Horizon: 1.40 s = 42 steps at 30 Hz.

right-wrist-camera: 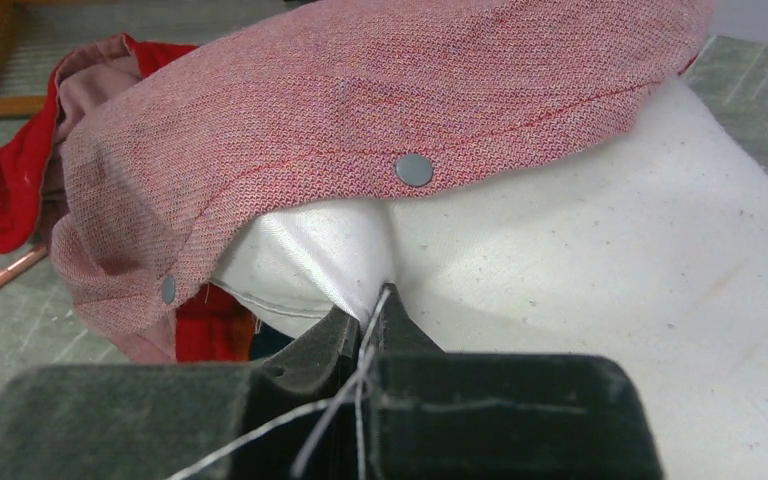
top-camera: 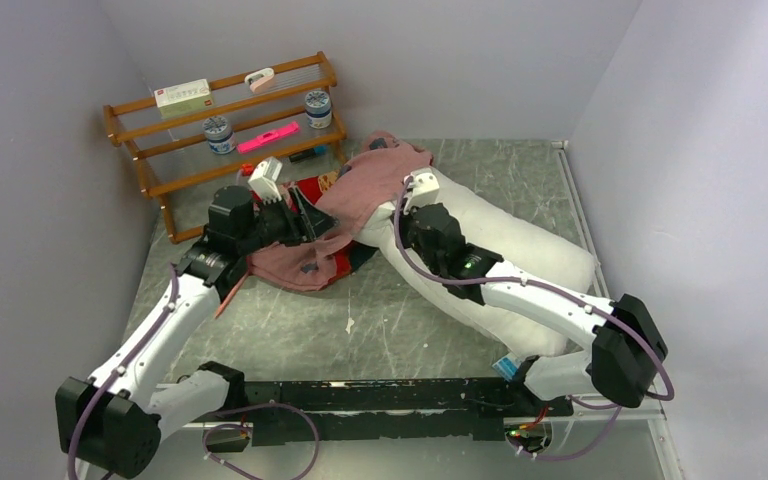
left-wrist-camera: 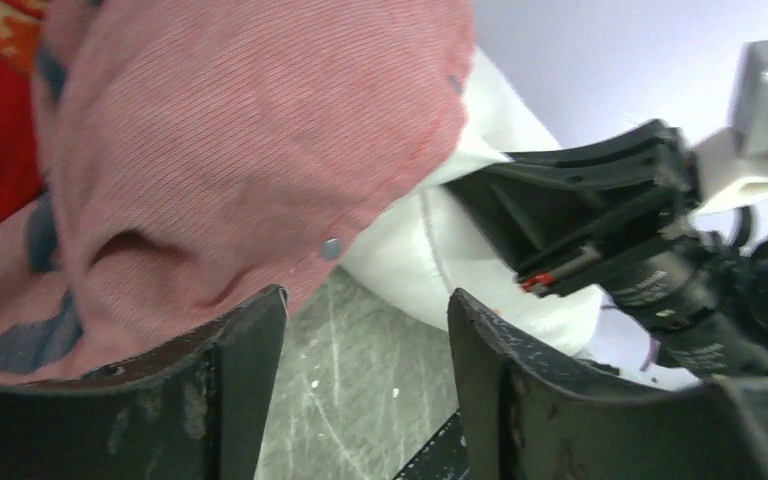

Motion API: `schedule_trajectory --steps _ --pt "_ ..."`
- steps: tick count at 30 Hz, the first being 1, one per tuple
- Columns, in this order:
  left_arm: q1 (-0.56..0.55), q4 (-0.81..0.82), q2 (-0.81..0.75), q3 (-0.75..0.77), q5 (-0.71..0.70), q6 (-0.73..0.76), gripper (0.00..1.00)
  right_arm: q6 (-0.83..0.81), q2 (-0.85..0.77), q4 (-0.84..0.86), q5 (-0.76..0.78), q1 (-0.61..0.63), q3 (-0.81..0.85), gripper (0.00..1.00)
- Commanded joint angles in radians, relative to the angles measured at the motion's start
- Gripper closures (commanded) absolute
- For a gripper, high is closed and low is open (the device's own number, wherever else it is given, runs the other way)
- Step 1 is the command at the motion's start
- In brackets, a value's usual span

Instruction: Put the pillow into the pillowcase

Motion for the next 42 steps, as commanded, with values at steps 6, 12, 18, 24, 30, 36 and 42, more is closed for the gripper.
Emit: schedule_trajectory --steps 6,12,18,24,30,36,42 --pt "0.021 0.145 -0.065 -0.287 -0.135 0.011 0.24 0.086 -0.067 0.188 0.004 -0.004 0.079 1.00" --pt "0.025 0.336 -0.006 -0.330 -0.040 -0.043 0.24 0.111 -0.075 0.193 -0.002 -0.004 0.056 1.00" --pt "0.025 0.388 0.038 -0.313 -0.059 -0.072 0.25 0.137 -0.061 0.209 -0.021 -0.004 0.061 1.00" --pt "0.025 0.416 0.076 -0.293 -0.053 -0.065 0.31 0.162 -0.056 0.228 -0.025 -0.004 0.061 1.00" --pt "0.024 0.333 0.065 -0.208 -0.010 -0.078 0.93 0.220 -0.055 0.239 0.008 -0.014 0.058 1.00" --pt "-0.048 0.191 0.020 -0.059 0.015 -0.098 0.95 0.223 -0.047 0.293 0.106 -0.027 0.085 1.00" --pt "-0.155 0.129 0.024 0.022 0.044 -0.106 0.95 0.268 0.032 0.245 0.258 -0.037 0.219 1.00"
